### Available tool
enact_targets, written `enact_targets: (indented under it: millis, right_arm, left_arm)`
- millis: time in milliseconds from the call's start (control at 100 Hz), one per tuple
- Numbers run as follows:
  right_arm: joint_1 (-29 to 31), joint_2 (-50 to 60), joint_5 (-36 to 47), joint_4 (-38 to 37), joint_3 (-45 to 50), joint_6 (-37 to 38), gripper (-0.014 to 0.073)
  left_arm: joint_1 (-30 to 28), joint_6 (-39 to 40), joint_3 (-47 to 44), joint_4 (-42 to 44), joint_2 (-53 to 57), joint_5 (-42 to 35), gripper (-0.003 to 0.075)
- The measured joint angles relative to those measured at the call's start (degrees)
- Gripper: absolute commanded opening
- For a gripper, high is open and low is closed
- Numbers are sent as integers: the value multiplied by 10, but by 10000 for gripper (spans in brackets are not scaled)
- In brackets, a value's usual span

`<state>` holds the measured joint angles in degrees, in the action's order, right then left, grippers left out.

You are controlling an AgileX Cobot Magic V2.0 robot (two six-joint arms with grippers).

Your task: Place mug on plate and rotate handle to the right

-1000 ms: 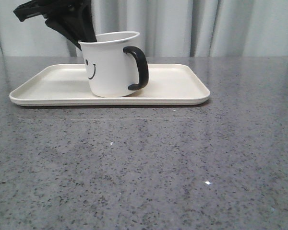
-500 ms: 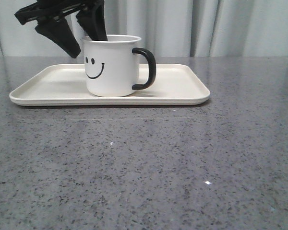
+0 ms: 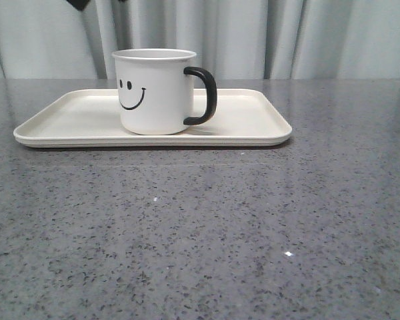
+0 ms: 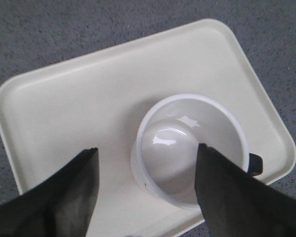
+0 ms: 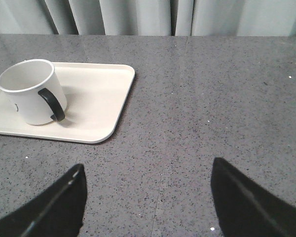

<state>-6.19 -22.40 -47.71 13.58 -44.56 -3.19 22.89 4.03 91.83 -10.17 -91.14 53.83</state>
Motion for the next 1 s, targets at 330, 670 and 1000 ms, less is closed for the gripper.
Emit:
enact_targets:
  millis: [330,670,1000]
  right_arm:
    - [0,0,-18,0,0,1,533]
    - [0,0,-19,0,0,1,533]
    - [0,0,-22,0,0,0,533]
  left_arm:
    - [0,13,-183,75,210,-62,421]
    - [-49,32,-398,96,428,-103,421]
    - [-113,33,-538,109,575,-105,421]
